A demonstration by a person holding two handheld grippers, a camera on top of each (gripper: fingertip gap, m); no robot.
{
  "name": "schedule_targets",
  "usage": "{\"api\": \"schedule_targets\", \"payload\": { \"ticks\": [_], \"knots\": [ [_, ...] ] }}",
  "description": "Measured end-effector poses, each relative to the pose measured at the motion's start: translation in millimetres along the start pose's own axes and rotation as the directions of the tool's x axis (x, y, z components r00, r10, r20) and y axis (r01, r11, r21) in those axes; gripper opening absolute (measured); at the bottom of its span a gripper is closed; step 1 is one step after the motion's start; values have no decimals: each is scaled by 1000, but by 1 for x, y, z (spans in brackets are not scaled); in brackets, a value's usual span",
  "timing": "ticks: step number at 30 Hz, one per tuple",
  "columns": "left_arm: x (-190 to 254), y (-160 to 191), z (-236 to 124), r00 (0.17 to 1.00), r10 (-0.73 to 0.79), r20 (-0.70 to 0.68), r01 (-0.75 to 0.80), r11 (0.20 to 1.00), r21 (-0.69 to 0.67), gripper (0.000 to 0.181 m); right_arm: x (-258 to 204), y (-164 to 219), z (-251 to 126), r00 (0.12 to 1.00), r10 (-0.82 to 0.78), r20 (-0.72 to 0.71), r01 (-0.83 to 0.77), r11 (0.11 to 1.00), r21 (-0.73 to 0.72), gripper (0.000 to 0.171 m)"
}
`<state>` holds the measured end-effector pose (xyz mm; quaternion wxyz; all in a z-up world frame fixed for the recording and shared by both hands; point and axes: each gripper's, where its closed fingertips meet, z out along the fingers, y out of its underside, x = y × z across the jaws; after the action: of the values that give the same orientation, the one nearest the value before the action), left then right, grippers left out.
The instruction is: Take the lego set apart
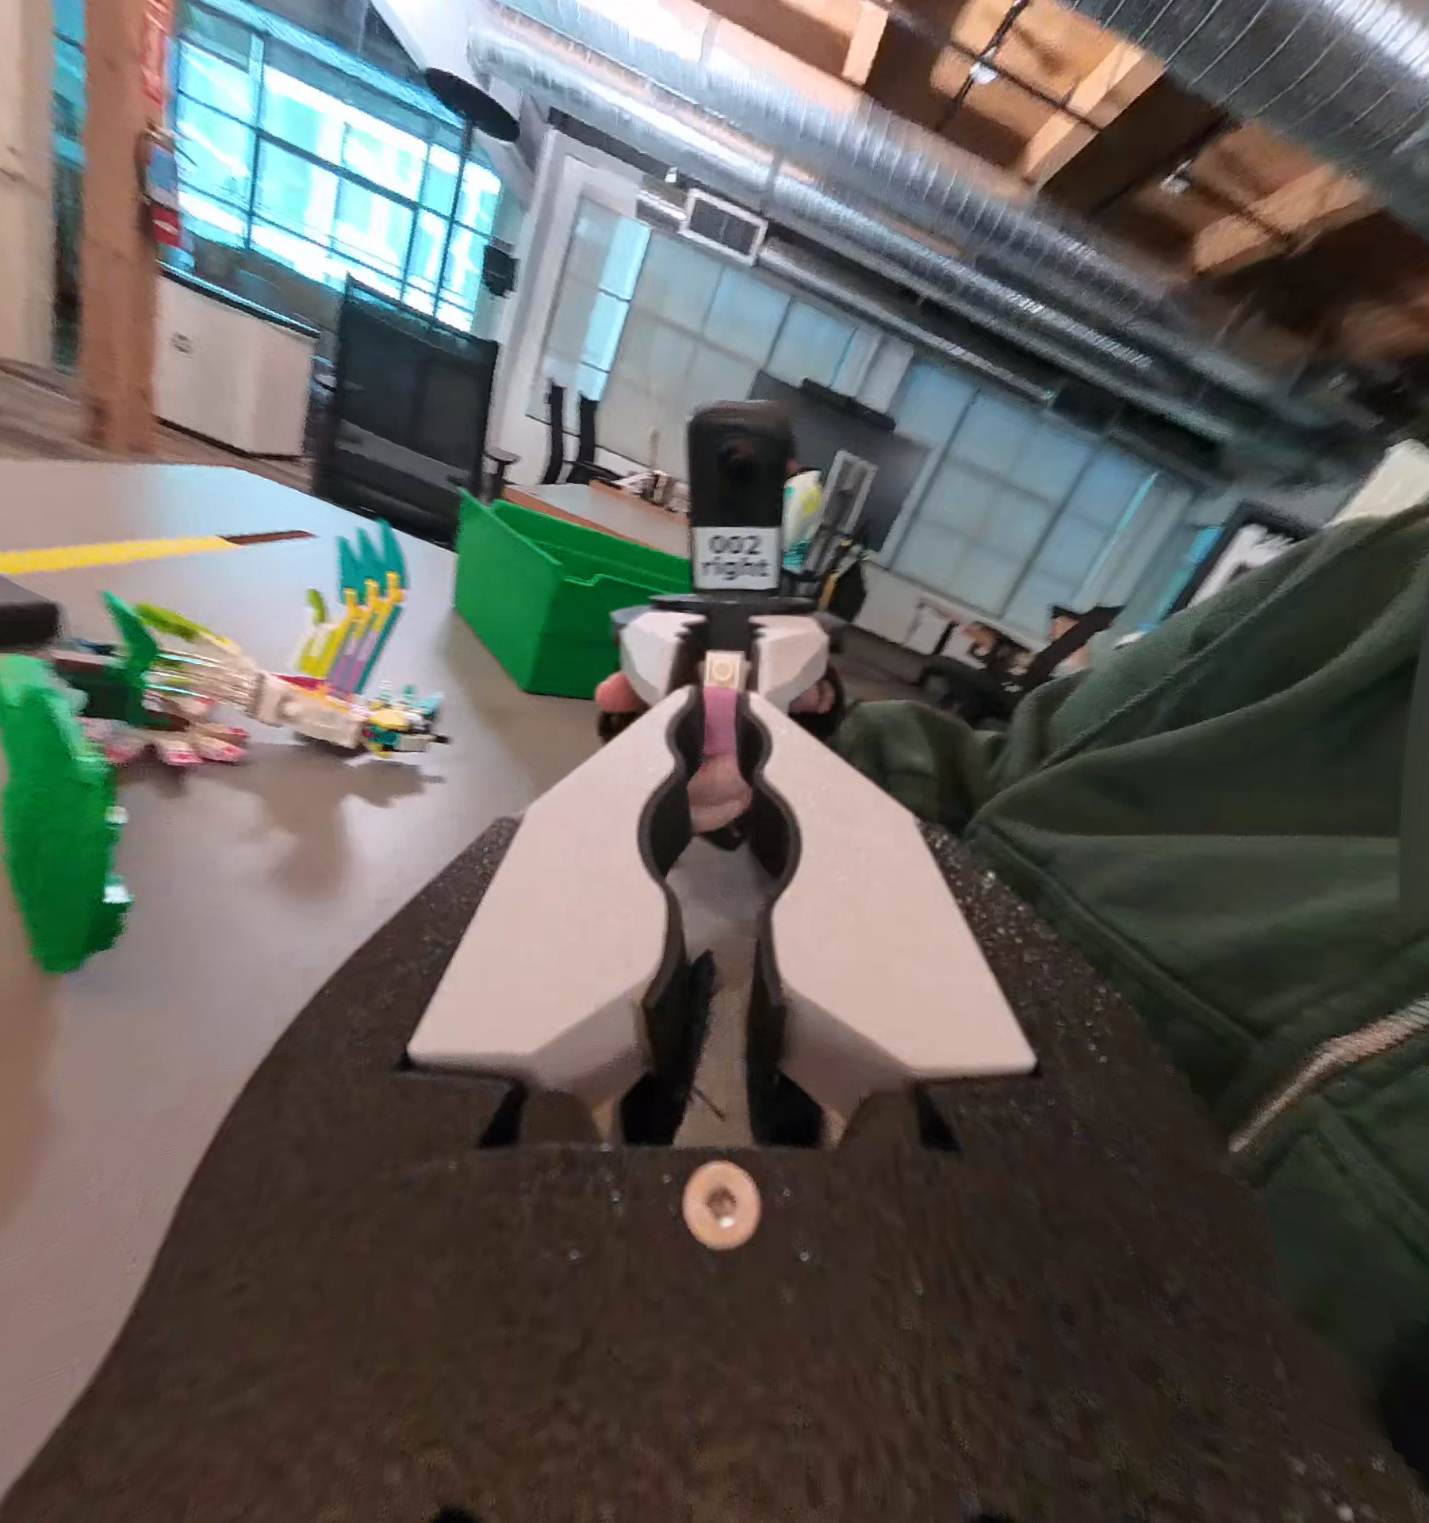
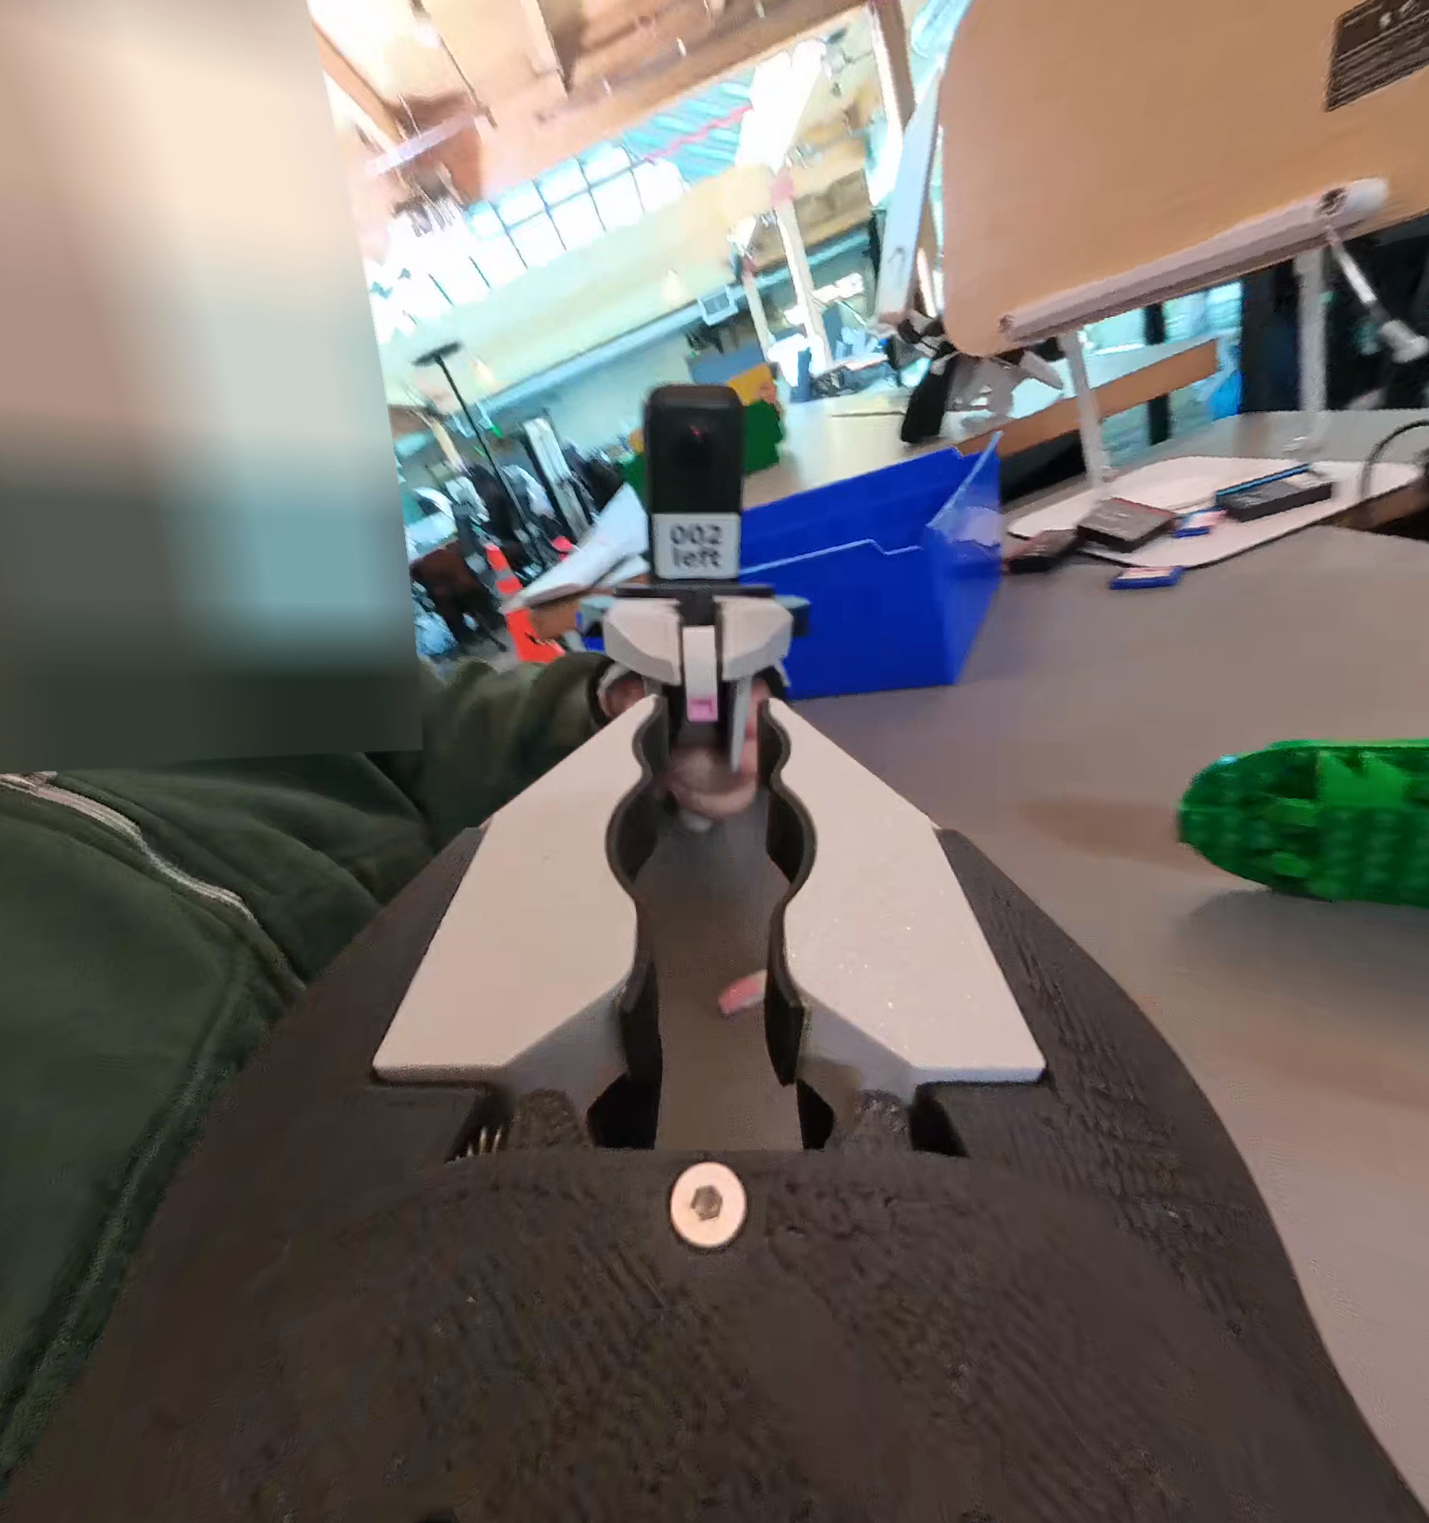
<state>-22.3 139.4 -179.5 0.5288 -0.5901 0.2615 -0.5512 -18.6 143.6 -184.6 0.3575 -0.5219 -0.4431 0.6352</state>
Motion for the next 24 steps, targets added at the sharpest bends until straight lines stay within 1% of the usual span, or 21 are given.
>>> {"api": "schedule_targets", "payload": {
  "ticks": [2,5,9,12,17,20,24],
  "knots": [
    [5,2,2,996,-67,-54,68,998,7,5,-4,-2,2,997,72,43,-73,997,30,19],
    [5,7,4,993,-91,-68,91,996,-11,6,-4,-1,4,991,117,62,-119,992,32,15],
    [5,12,6,996,-71,-56,68,997,-40,5,-5,0,5,991,119,57,-121,992,25,14],
    [1,14,6,997,-63,-35,62,997,-48,5,-5,1,5,991,120,55,-121,992,21,6],
    [-2,16,6,999,-34,2,34,998,-59,5,-2,2,6,996,91,13,-91,996,12,5],
    [-3,18,7,1000,-7,22,9,997,-79,5,-2,3,7,995,100,17,-100,995,12,7],
    [-4,19,7,999,-31,16,32,997,-73,5,-1,3,7,995,99,15,-99,995,8,6]
  ]
}}
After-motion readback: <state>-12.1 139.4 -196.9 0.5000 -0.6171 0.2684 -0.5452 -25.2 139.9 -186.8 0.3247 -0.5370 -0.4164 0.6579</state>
